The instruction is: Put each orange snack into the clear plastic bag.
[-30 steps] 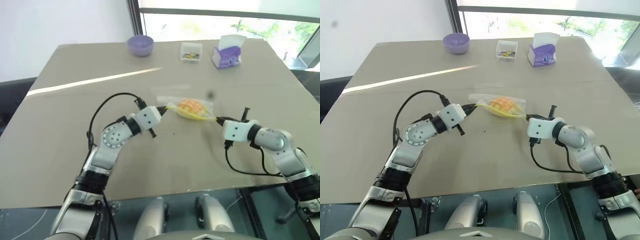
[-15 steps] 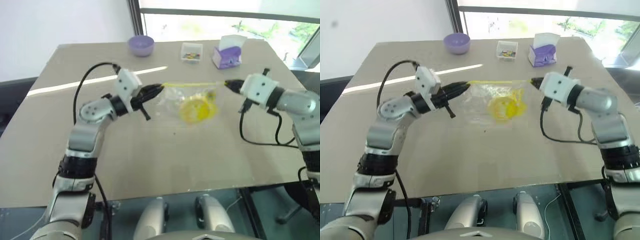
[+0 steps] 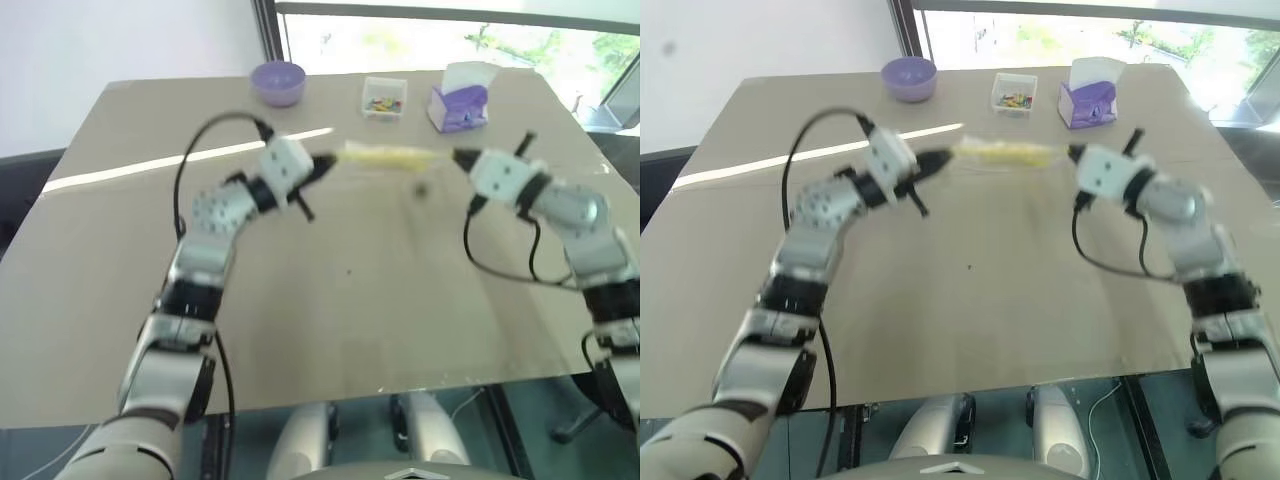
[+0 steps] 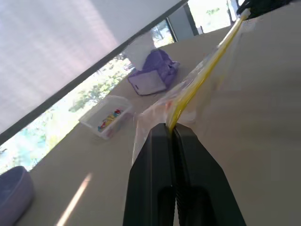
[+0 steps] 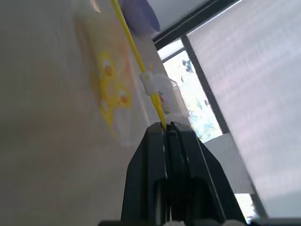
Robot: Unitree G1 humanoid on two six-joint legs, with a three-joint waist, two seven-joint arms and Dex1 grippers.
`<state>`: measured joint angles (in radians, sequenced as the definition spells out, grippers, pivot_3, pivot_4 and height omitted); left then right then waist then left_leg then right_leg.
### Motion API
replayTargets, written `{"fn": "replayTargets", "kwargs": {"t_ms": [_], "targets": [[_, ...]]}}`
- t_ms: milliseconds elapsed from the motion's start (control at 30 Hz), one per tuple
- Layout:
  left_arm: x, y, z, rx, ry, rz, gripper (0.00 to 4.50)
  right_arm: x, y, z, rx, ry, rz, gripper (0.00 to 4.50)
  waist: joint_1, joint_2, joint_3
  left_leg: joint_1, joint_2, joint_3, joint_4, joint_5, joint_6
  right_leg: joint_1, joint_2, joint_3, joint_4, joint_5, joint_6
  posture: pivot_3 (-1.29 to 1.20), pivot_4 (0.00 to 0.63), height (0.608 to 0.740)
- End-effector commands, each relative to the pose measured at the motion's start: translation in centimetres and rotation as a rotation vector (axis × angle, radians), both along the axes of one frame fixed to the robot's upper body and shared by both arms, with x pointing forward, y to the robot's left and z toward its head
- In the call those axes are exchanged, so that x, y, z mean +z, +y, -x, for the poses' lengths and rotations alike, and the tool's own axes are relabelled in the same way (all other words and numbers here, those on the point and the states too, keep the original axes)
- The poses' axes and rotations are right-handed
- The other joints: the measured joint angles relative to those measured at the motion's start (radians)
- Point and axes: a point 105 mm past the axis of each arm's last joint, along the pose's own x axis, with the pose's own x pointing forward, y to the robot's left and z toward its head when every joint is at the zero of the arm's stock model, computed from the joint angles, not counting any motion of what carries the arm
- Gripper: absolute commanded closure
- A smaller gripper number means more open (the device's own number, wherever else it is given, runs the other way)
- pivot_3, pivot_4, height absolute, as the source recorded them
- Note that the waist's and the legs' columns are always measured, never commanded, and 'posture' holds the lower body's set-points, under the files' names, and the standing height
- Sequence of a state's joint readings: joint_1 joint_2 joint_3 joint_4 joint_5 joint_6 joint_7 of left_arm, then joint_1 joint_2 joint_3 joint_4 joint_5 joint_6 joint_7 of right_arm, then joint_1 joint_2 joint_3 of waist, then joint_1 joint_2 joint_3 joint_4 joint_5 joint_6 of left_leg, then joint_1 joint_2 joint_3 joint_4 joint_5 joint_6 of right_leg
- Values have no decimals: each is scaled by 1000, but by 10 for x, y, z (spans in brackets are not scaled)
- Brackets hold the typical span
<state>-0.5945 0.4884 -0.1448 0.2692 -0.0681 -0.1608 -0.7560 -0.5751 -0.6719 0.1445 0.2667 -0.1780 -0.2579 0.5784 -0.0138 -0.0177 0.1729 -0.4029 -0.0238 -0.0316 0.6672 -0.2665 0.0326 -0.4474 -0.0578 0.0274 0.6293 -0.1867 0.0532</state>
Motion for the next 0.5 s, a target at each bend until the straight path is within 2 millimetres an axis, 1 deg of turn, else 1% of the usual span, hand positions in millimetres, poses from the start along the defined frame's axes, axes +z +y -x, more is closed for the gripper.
{"fn": "replayTargets", "kwargs": {"t_ms": [33, 67, 100, 167, 200, 233, 267, 300, 333, 367, 400, 433, 467, 500], "targets": [[-29, 2, 22, -28, 42, -88, 4500, -16, -12, 12, -57, 34, -23, 4444, -1, 0, 1, -3, 0, 0, 0, 0, 1, -2, 0, 0, -2, 0, 0, 0, 150, 740], [-34, 2, 25, -32, 52, -99, 4500, -22, -12, 15, -58, 47, -25, 4444, 0, 0, 2, -4, 0, 0, 1, -1, 1, -3, 0, 0, -1, 0, 0, 0, 150, 740], [-39, 0, 32, -49, 73, -96, 4500, -32, -12, 21, -50, 81, -1, 4444, 1, 1, 3, -5, -1, 0, 4, -1, 2, -4, -1, -1, -3, 0, 0, 0, 150, 740], [-40, -2, 39, -63, 102, -69, 4500, -43, -11, 30, -42, 141, -4, 4444, 2, 1, 3, -4, -1, -1, 6, -1, 2, -2, -1, -2, -2, 2, 3, 0, 150, 740], [-38, -1, 41, -62, 108, -61, 4500, -44, -11, 33, -41, 157, -9, 4194, 3, 1, 2, -1, -1, -1, 6, -2, 4, 1, -1, -2, -2, 2, 3, 0, 150, 740], [-37, 2, 42, -58, 114, -57, 4500, -44, -11, 35, -40, 167, -15, 3897, 3, 1, 2, 6, -1, -1, 6, -4, 6, 7, 0, -1, -2, 2, 3, 0, 150, 740], [-36, 5, 43, -54, 118, -55, 4188, -44, -11, 37, -38, 177, -17, 3663, 2, 1, 2, 10, 0, -2, 6, -4, 6, 11, 0, -2, -2, 2, 3, 0, 150, 740], [-34, 7, 44, -56, 126, -55, 3849, -44, -10, 38, -36, 189, -24, 3237, 2, 1, 2, 13, 0, -2, 6, -4, 7, 15, 0, -2, -3, 2, 3, 0, 150, 740], [-33, 9, 46, -60, 134, -56, 3504, -43, -10, 39, -35, 197, -30, 2676, 0, 1, 2, 16, 0, -1, 6, -4, 7, 18, 1, -2, -3, 2, 3, 0, 150, 740], [-31, 11, 49, -67, 145, -50, 2812, -43, -10, 40, -33, 204, -27, 1915, 0, 1, 2, 20, 0, -1, 6, -4, 7, 21, 1, -1, -3, 2, 3, 0, 150, 740], [-29, 13, 51, -72, 155, -44, 2665, -43, -11, 42, -33, 213, -26, 1764, -1, 1, 2, 21, 1, -1, 6, -4, 7, 22, 2, -1, -3, 2, 3, 0, 150, 740], [-28, 15, 54, -77, 176, -35, 2384, -43, -14, 44, -38, 222, -31, 1449, -1, 1, 2, 22, 1, -1, 6, -4, 7, 23, 2, -1, -3, 2, 3, 0, 150, 740], [-27, 18, 58, -83, 198, -28, 1842, -43, -18, 46, -44, 232, -35, 894, -1, 1, 2, 22, 2, -1, 6, -4, 7, 23, 3, -1, -2, 2, 3, 0, 150, 740], [-27, 24, 64, -84, 237, -15, 1534, -43, -25, 49, -57, 249, -44, 541, 0, 1, 2, 22, 2, -1, 6, -4, 7, 23, 3, -1, -3, 2, 3, 0, 150, 740]]}}
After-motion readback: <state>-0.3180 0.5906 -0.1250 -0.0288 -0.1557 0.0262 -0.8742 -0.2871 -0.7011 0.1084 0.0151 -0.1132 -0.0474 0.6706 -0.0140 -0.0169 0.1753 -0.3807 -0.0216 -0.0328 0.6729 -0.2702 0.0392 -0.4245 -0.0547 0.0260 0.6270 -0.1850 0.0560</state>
